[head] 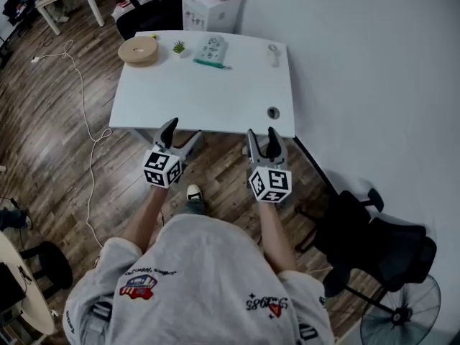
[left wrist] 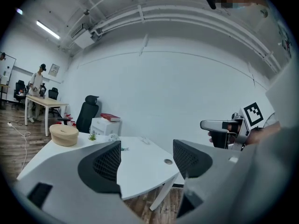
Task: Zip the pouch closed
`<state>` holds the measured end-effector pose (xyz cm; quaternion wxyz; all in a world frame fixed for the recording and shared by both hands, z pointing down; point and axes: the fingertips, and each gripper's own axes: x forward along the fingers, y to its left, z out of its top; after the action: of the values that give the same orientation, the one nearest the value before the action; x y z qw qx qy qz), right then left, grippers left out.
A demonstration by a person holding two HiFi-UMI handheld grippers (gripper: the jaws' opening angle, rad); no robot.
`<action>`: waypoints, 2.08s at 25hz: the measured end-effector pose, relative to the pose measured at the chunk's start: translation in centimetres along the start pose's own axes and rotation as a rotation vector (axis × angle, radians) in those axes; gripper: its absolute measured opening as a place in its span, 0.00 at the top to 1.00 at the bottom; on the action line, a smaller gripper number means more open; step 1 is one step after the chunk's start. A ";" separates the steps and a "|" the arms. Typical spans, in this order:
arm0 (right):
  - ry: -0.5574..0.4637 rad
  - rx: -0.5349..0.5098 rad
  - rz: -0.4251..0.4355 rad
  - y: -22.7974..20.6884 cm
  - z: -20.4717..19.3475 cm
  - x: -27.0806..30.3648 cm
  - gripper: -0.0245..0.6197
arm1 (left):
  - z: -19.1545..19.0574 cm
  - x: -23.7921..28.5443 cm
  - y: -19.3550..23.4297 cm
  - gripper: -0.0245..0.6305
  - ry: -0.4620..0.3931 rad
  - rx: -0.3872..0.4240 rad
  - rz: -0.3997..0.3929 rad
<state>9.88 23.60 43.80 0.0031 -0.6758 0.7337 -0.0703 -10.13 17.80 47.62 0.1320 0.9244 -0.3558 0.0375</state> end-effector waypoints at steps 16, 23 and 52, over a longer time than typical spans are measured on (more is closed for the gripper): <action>0.051 -0.029 0.018 0.4 -1.1 13.6 0.60 | 2.2 8.6 11.0 0.45 0.047 0.002 0.002; 0.056 -0.037 0.077 -1.4 -1.1 21.5 0.60 | 3.0 13.1 15.7 0.45 0.063 0.005 0.060; 0.215 -0.158 0.309 -15.5 -4.4 42.8 0.65 | 3.5 34.8 19.5 0.46 0.163 -0.038 0.169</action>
<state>21.15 -19.63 53.69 -0.1175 -0.5421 0.8279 -0.0829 2.62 -19.59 54.14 0.1744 0.8823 -0.4213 0.1168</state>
